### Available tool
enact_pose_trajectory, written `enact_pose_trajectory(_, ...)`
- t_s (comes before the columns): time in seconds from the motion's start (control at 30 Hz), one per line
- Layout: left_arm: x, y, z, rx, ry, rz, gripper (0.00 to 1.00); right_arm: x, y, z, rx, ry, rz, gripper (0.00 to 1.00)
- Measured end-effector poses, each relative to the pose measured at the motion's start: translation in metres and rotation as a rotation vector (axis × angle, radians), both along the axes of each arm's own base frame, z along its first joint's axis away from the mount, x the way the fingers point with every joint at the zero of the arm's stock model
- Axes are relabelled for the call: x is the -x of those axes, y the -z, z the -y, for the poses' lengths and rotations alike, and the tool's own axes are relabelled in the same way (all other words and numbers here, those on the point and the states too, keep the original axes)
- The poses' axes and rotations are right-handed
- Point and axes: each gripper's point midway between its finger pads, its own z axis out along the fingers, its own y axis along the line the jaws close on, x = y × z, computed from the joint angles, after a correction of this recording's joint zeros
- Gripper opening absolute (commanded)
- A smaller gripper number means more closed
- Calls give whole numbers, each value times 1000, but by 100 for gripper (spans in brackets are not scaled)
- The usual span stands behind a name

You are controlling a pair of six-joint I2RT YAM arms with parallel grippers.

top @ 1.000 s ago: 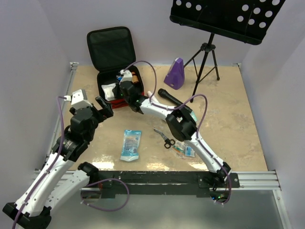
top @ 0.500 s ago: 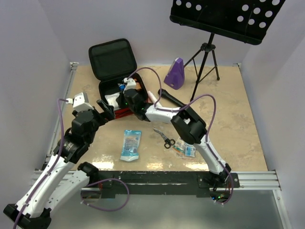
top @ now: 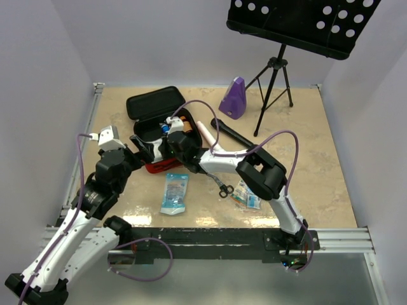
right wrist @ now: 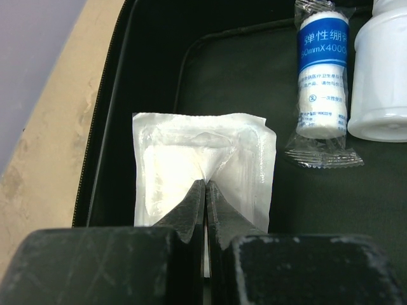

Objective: Organize the medicine kit

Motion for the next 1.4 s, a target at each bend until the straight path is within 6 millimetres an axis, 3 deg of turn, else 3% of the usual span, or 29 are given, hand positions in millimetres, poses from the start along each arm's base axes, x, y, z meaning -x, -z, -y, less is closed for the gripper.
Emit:
enact_pose_trajectory(0.13,1,4,0,1,5,-5,100,3,-1,-1,18,-1,-17,0)
enact_pose_trajectory(0.23,2,5,1,1,7,-6,100,-2,-15,-7,18,3,-16,0)
enact_pose_trajectory(0.37,2,4,0,1,6,-4,100,-28,-51,-29,-44,19,29,0)
enact_pose_trajectory(0.47,2,4,0,2,5,-2,100,-51,-58,-44,-63,36,50,0)
enact_pose_trajectory(0.57,2,4,0,4,6,-2,100,-68,-40,-48,-40,61,44,0)
enact_pose_trajectory(0.77,0,9,2,-4,10,-21,100,-74,31,-26,89,95,-41,0)
enact_pose_trajectory(1.03,-3,19,7,-9,26,-46,99,-79,32,-29,77,104,-32,0)
enact_pose_trajectory(1.1,-3,19,8,-10,29,-49,99,-82,31,-32,69,105,-25,11)
enact_pose_trajectory(1.17,-3,19,8,-9,29,-48,99,-84,30,-34,65,104,-21,37)
enact_pose_trajectory(1.27,-3,20,8,-10,30,-49,99,-85,29,-34,70,99,-10,65)
enact_pose_trajectory(1.33,-3,21,8,-10,30,-50,99,-85,27,-35,67,95,-1,72)
enact_pose_trajectory(1.4,-3,23,8,-10,30,-52,99,-85,23,-34,67,92,12,73)
